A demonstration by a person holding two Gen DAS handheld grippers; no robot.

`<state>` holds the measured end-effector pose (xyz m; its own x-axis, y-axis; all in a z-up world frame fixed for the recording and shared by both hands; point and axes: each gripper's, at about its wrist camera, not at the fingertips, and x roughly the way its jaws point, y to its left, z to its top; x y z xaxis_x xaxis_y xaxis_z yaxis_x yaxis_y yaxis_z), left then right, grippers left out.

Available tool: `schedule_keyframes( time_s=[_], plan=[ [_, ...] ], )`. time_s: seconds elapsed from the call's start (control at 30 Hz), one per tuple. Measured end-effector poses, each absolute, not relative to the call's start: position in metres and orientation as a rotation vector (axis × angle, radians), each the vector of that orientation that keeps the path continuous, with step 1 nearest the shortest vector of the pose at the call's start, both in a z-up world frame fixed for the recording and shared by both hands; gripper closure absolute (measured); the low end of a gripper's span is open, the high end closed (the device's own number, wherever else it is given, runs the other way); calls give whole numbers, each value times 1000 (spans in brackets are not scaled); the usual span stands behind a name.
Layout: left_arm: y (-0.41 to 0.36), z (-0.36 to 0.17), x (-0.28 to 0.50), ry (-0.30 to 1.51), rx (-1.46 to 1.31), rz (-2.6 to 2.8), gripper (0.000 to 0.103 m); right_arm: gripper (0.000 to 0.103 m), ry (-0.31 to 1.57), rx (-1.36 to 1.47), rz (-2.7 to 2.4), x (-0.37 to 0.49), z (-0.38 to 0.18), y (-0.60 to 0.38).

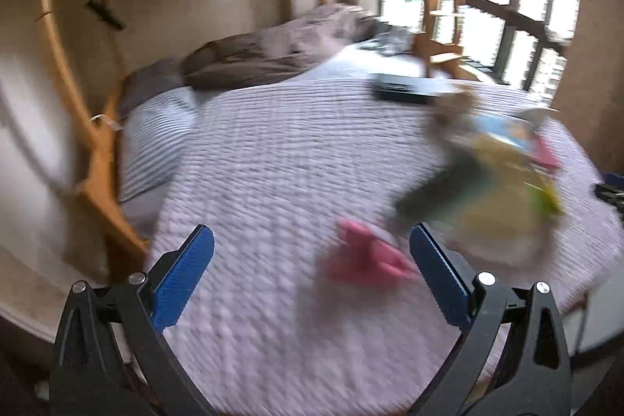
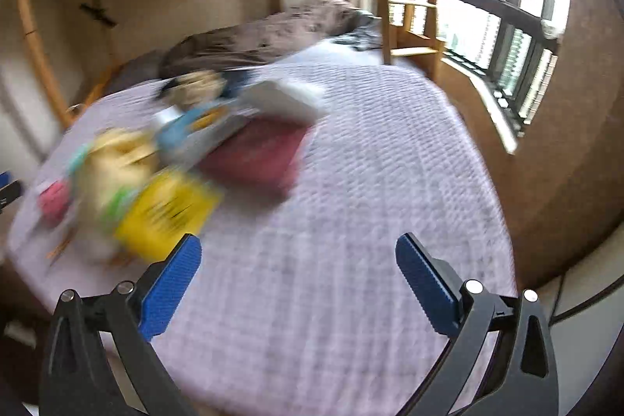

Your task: Collect trash

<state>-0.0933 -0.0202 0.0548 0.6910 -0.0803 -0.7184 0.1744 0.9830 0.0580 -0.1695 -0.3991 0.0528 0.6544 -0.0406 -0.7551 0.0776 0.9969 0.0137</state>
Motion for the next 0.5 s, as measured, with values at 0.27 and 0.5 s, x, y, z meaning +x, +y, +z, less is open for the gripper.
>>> schedule_keyframes(
  time_s=[0.27, 0.5],
  plan=[
    [10, 23, -22, 878, 54, -11, 2, 5, 909, 97, -207, -90, 21, -462],
    [13, -1, 13, 943, 25, 25, 2, 5, 942, 124, -252, -67, 1, -488]
  ],
)
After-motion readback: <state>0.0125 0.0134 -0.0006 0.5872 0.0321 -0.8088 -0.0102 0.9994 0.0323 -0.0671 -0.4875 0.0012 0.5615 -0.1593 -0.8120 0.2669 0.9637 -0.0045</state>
